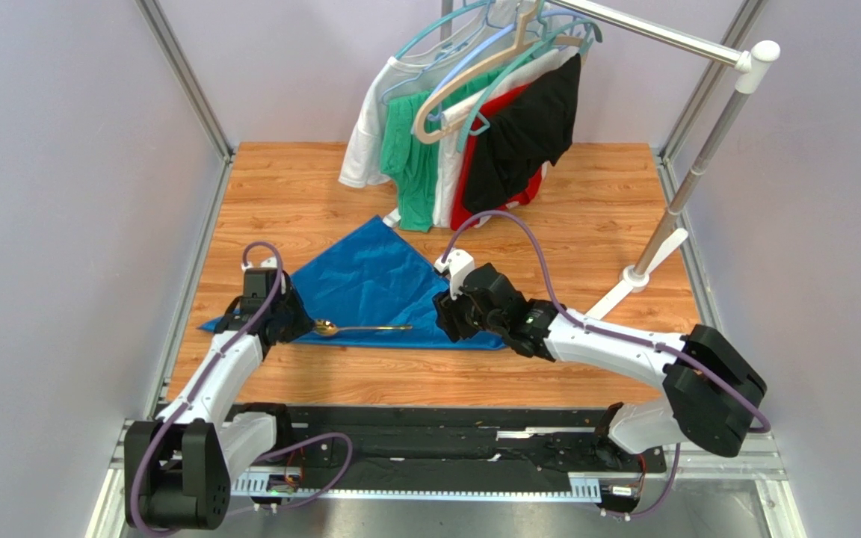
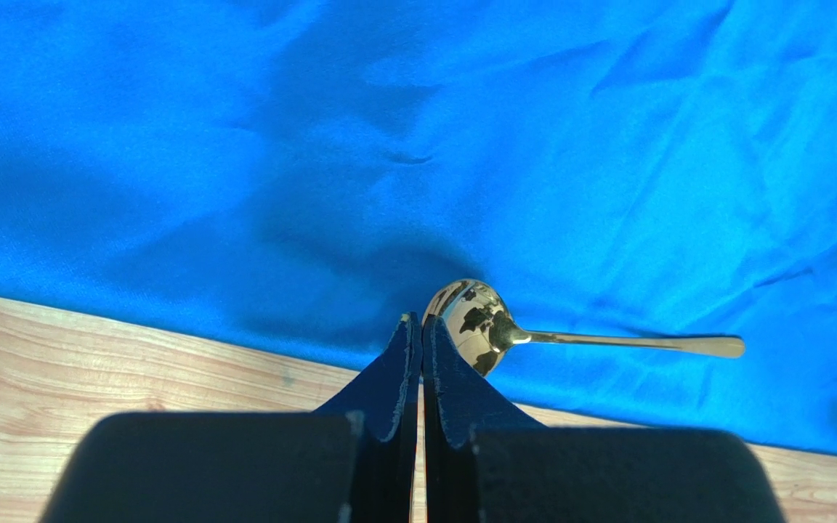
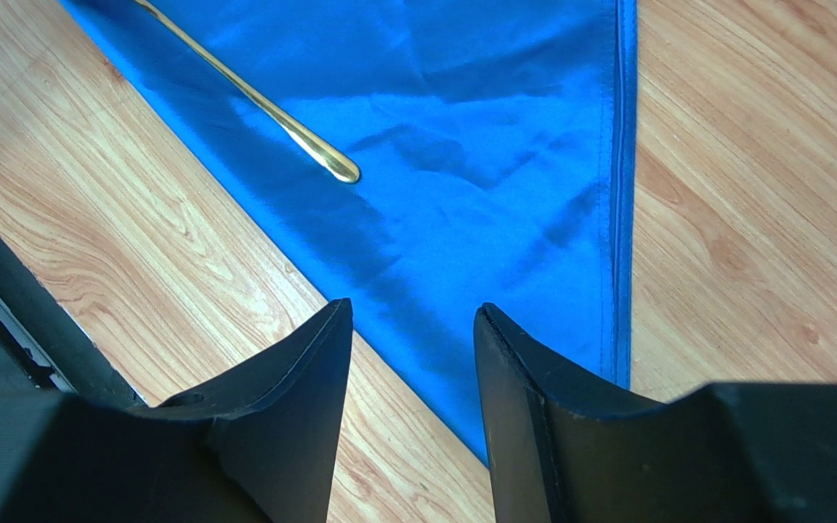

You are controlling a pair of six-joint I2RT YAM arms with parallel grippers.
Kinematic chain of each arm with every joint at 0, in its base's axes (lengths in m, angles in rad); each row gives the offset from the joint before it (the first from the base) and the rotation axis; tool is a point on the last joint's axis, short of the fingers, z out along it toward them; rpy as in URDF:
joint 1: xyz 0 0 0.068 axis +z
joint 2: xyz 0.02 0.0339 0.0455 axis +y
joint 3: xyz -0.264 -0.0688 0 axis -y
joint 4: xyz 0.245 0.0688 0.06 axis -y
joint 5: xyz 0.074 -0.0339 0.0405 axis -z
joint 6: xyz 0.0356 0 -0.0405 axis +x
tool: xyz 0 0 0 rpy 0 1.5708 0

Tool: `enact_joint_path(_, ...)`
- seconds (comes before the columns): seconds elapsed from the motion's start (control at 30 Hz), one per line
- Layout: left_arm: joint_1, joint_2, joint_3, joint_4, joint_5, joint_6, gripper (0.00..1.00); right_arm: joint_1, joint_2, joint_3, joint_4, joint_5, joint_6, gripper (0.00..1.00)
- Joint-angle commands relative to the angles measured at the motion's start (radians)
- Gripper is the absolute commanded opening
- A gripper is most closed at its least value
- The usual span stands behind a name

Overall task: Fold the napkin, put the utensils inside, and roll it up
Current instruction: Place the utensil onto the napkin

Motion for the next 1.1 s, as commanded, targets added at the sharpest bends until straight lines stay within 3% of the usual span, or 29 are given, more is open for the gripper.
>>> enact_joint_path(0.0,0.036,0.024,0.029,0.003,-0.006,-0.003,0.00,0.016,0.030,0.058,0.057,-0.008,0.013,0.49)
enact_joint_path(0.6,0.056,0.145,0.075,0.044,0.049,0.016,0.02,0.029,0.075,0.070,0.086,-0.018,0.019,0.49)
enact_joint_path(0.7,0.057,0.148,0.076,0.039,0.043,0.011,0.06,0.029,0.067,0.067,0.086,-0.007,0.025,0.49)
enact_joint_path(0.87,0.057,0.144,0.078,0.027,0.031,0.005,0.22,0.027,0.038,0.050,0.075,0.018,0.036,0.49)
enact_joint_path(1.0,0.057,0.122,0.092,0.013,0.011,0.008,0.43,0.029,-0.025,0.028,0.036,0.079,0.080,0.49)
enact_joint_path(1.03,0.056,0.116,0.093,0.007,0.006,0.007,0.55,0.029,-0.056,0.025,0.002,0.100,0.115,0.49)
enact_joint_path(1.07,0.057,0.099,0.095,0.004,-0.003,0.005,0.57,0.029,-0.076,0.021,-0.016,0.145,0.141,0.49)
